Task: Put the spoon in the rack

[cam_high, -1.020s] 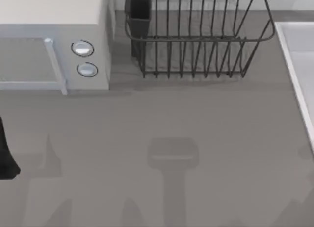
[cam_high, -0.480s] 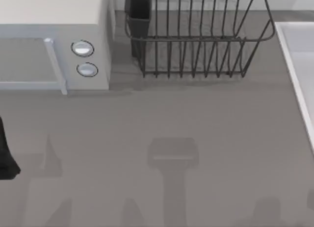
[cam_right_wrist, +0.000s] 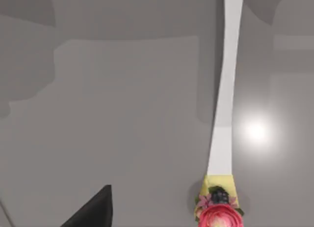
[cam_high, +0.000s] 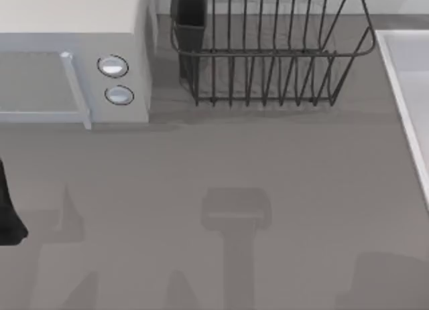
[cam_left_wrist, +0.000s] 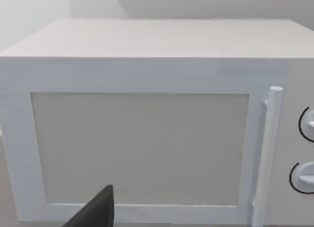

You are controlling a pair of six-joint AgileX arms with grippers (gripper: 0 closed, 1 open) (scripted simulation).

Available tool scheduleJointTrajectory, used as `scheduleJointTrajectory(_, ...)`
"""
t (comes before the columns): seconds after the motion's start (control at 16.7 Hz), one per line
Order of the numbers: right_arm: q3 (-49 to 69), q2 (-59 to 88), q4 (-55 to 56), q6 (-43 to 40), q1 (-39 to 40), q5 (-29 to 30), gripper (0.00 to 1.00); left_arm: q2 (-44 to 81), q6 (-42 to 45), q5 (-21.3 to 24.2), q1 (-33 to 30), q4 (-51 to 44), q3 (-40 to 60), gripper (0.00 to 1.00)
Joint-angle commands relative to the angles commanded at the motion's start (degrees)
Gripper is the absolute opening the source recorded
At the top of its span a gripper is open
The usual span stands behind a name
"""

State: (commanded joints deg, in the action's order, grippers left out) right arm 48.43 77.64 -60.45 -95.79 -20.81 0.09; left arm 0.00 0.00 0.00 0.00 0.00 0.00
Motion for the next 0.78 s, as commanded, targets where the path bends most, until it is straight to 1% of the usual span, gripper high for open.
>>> scheduleJointTrajectory(0.48, 0.1, 0.9, 0.4, -0.9, 0.2, 0.2, 1.0, 0.0, 0.0, 0.0, 0.0, 0.0, 0.0, 1.0)
scheduleJointTrajectory(0.6, -1.7, 2.5, 3.6, -0.9, 0.2, 0.2, 1.0, 0.0, 0.0, 0.0, 0.0, 0.0, 0.0, 1.0)
scheduleJointTrajectory(0.78, -6.1, 6.5, 12.5, -0.8, 0.1, 0.2, 1.0, 0.0, 0.0, 0.0, 0.0, 0.0, 0.0, 1.0)
